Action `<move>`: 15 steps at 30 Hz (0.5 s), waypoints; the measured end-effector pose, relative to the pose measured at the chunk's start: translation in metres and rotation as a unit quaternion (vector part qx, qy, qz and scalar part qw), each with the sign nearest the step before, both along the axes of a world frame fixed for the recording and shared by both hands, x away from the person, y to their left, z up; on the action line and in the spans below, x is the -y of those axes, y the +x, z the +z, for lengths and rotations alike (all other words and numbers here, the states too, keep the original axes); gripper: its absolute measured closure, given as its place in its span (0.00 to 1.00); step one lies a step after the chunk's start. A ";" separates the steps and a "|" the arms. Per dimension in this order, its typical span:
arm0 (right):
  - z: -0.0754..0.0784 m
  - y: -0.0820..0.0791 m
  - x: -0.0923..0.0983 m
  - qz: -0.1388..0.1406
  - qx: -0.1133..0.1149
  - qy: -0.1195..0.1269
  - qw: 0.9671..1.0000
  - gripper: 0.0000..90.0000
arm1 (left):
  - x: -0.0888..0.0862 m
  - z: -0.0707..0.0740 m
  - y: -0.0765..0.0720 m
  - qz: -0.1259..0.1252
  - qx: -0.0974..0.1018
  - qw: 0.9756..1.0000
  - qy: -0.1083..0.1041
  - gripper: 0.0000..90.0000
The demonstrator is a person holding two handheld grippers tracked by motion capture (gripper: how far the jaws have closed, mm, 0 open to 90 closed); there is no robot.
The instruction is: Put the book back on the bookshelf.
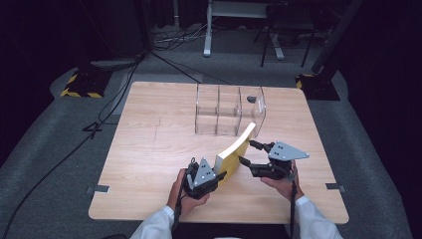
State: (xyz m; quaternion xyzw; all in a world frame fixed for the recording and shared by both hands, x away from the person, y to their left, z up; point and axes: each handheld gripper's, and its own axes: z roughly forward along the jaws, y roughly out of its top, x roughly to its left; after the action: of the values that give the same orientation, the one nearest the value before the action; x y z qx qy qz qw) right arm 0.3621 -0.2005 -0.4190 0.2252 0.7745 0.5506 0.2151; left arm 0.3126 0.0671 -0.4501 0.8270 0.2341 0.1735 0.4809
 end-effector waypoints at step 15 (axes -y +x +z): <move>-0.004 0.005 -0.005 0.153 -0.033 -0.015 0.988 0.39 | -0.048 0.002 -0.010 -0.110 -0.003 0.994 0.009 0.83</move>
State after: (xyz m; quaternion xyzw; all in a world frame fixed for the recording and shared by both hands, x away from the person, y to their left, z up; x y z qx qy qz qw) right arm 0.3670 -0.1959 -0.4232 0.1192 0.8147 0.5575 0.1059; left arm 0.3028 0.1156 -0.4486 0.8527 0.1414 0.1186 0.4888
